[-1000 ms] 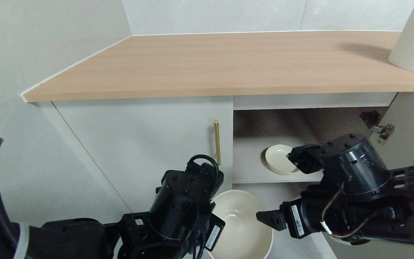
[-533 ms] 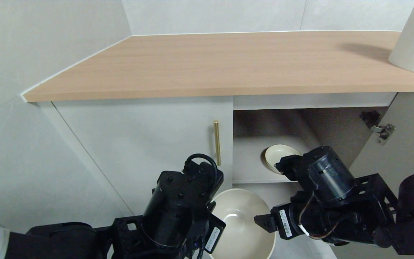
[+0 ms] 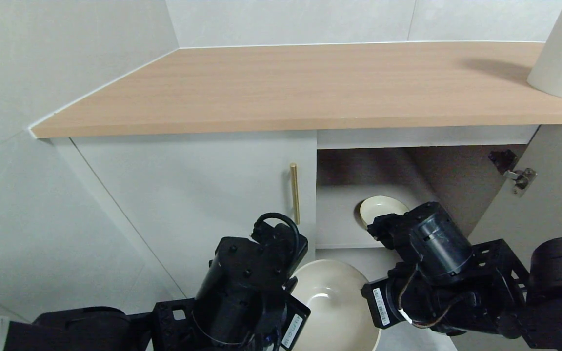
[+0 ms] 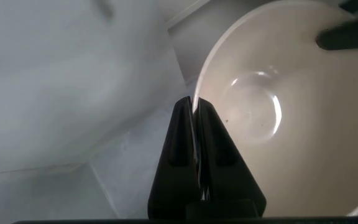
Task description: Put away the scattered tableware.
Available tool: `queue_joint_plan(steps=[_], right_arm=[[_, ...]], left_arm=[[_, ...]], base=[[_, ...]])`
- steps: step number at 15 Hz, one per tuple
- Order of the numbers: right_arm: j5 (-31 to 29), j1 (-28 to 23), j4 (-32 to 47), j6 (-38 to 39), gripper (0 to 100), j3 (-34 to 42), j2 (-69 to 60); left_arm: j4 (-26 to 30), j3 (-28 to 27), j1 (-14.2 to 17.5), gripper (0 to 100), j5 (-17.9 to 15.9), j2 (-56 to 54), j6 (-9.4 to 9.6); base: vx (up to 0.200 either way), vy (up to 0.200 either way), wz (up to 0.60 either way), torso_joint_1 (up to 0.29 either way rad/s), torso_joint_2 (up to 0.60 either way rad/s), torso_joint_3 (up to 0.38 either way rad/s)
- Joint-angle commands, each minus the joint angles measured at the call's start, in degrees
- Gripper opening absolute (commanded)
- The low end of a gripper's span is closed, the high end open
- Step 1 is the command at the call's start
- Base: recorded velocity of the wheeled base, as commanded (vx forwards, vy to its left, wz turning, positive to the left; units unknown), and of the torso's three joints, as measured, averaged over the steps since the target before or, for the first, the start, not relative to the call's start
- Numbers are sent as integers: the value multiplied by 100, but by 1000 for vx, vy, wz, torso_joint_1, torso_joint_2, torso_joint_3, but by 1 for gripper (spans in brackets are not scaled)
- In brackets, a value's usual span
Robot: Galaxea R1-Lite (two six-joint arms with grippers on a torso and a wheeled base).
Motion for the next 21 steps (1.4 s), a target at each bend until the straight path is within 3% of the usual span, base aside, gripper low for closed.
queue_joint_plan(steps=[1, 8, 9, 15, 18, 21], right_arm=[[-21, -10, 16, -1, 0, 11, 7], [-30, -10, 16, -10, 0, 20, 7], [-21, -10, 16, -10, 0, 20, 7], [-57, -54, 16, -1, 0, 29, -1], [-224, -863, -151, 25, 0, 46, 183], [-373, -1574, -2164, 43, 0, 626, 886]], left_arm=[[12, 10, 6, 0, 19, 4, 1], [12, 28, 6, 0, 28, 4, -8], [12, 80, 6, 100, 28, 4, 1], [-278, 116, 14, 100, 98, -14, 1], [-278, 124, 14, 100, 107, -31, 1], [-269, 124, 14, 100, 107, -49, 1]], base=[[0, 0, 0, 0, 0, 0], [0, 0, 0, 0, 0, 0], [0, 0, 0, 0, 0, 0], [0, 0, 0, 0, 0, 0], [0, 0, 0, 0, 0, 0], [0, 0, 0, 0, 0, 0]])
